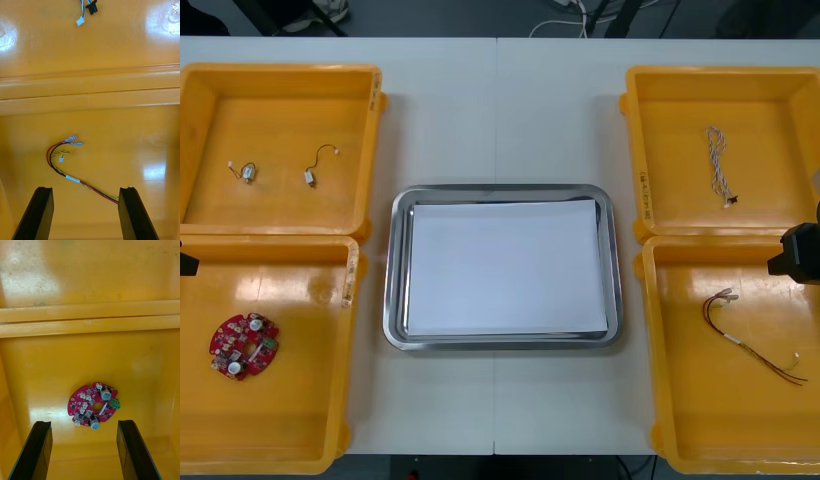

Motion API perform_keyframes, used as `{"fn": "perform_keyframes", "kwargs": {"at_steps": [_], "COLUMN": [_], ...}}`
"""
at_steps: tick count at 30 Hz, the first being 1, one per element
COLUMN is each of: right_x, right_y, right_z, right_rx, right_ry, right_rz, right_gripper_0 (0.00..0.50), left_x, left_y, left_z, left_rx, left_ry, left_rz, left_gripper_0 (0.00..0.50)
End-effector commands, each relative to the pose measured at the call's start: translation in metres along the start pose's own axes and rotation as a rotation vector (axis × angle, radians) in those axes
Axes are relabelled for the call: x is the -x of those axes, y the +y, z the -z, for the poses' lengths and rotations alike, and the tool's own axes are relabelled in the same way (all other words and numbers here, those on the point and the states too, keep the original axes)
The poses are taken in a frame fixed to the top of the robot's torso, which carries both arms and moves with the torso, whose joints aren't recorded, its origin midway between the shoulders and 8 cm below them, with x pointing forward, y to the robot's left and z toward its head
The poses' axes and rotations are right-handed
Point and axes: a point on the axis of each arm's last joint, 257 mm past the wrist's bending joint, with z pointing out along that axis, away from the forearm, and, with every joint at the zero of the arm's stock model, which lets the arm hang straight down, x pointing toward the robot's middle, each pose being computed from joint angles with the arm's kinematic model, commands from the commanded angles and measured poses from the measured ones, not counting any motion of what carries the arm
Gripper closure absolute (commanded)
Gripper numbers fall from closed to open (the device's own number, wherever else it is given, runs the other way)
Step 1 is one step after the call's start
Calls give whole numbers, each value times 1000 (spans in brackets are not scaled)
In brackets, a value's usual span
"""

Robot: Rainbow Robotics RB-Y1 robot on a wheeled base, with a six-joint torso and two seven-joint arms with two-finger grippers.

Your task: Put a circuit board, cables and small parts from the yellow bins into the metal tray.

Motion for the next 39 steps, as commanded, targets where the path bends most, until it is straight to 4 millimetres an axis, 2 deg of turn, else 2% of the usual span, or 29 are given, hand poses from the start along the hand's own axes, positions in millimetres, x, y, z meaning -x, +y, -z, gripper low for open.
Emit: {"fn": "perform_keyframes", "kwargs": {"at_steps": [1, 39], "right_x": [6, 6], "right_y": [-1, -1], "right_z": [9, 9], "right_rx": [6, 6], "right_ry": [-41, -41], "right_rz": [-4, -4], "right_gripper_0": [0, 0], "left_x": [-2, -2], "left_y": [10, 10], "left_z": [11, 11], "left_rx": [45, 45], "left_ry": [4, 4], "left_rz": [-121, -121], "left_gripper_0": [0, 0]}}
